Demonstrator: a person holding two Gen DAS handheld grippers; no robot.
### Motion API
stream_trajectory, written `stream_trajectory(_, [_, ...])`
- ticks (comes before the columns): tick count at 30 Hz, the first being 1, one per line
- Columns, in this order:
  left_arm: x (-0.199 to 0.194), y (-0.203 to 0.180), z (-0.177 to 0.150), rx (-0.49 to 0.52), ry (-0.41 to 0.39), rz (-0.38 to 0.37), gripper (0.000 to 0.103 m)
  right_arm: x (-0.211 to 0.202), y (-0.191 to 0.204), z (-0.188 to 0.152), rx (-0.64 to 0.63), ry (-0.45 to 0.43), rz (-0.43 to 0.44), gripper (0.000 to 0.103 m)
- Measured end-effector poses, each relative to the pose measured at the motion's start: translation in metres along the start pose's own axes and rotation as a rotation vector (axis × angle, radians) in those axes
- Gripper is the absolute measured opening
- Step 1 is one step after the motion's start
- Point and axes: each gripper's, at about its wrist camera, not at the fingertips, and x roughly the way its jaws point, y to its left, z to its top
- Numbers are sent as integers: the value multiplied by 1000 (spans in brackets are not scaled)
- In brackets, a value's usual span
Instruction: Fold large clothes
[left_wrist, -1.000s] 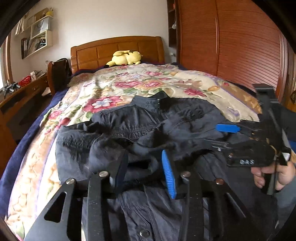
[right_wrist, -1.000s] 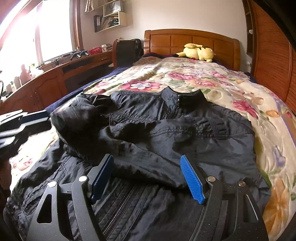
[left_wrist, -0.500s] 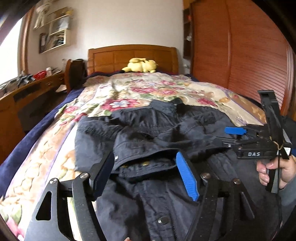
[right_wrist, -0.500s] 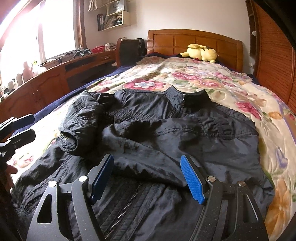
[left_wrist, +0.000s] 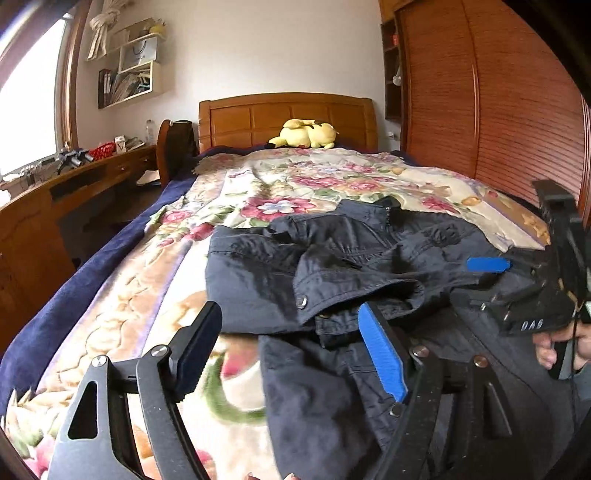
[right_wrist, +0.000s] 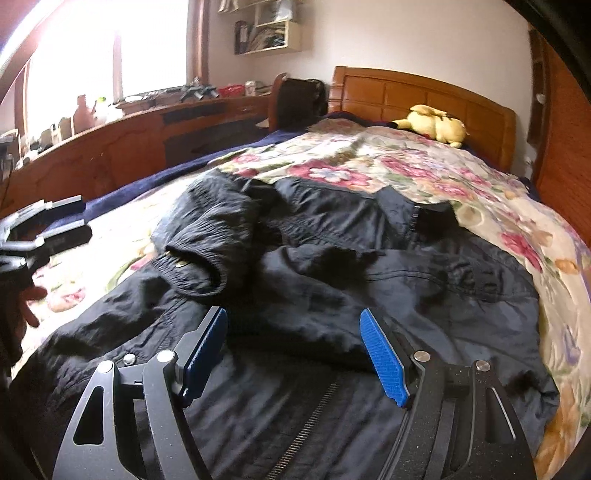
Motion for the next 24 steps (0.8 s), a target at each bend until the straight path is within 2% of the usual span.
stream_trajectory(13, [-11, 45, 0, -76, -31, 71, 79, 51, 69, 48, -200, 109, 49, 76])
stream_trajectory(19, [-14, 62, -1, -106, -47, 102, 79, 68, 84, 53, -250, 166, 51, 76])
stream_trajectory(24, [-17, 68, -1, -95, -54, 127, 79, 82, 87, 50, -278, 205, 3, 76])
